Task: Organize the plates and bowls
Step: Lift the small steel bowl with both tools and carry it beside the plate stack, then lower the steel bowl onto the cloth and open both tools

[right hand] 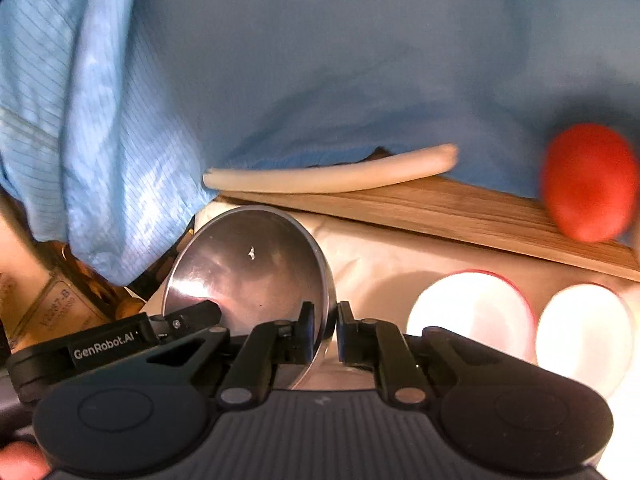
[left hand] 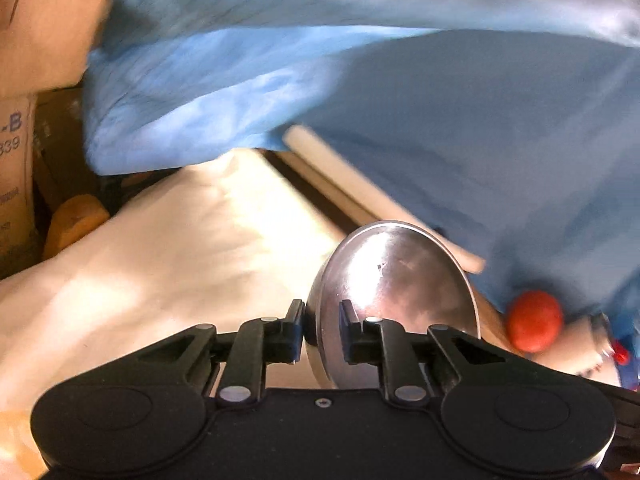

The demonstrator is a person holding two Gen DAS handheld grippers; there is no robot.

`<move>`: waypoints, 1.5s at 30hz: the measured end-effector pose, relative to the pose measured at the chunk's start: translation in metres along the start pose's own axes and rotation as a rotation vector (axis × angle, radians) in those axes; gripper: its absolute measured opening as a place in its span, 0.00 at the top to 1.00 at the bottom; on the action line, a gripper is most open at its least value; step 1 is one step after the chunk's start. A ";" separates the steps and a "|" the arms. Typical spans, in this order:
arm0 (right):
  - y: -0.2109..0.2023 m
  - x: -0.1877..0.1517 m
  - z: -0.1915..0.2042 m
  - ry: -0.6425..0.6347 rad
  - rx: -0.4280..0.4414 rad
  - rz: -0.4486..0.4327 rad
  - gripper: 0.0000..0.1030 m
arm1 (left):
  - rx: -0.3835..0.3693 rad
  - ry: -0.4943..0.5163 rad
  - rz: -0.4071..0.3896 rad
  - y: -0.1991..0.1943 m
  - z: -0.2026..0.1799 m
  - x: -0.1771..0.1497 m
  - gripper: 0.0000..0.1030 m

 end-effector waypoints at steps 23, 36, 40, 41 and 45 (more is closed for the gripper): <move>-0.154 -0.112 -0.145 0.341 -0.206 -0.086 0.88 | -0.268 0.456 0.303 -0.017 -0.165 -0.138 0.83; -0.150 -0.168 -0.173 0.435 -0.245 0.022 0.87 | -0.226 0.546 0.516 0.006 -0.169 -0.206 0.81; -0.142 -0.171 -0.170 0.431 -0.229 0.039 0.86 | -0.197 0.554 0.526 0.008 -0.164 -0.208 0.80; -0.141 -0.172 -0.170 0.425 -0.228 0.046 0.86 | -0.188 0.557 0.530 0.008 -0.163 -0.208 0.80; -0.135 -0.174 -0.167 0.404 -0.224 0.058 0.85 | -0.162 0.565 0.538 0.010 -0.160 -0.210 0.80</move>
Point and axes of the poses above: each gripper's, at about its wrist camera, not at the fingertips, and y roughly the way its jaws point, z to its left, x to its top, the point moved 10 cm from there along y, roughly the way its jaws point, and after that the axes turned 5 degrees about y, right-handed, at the moved point
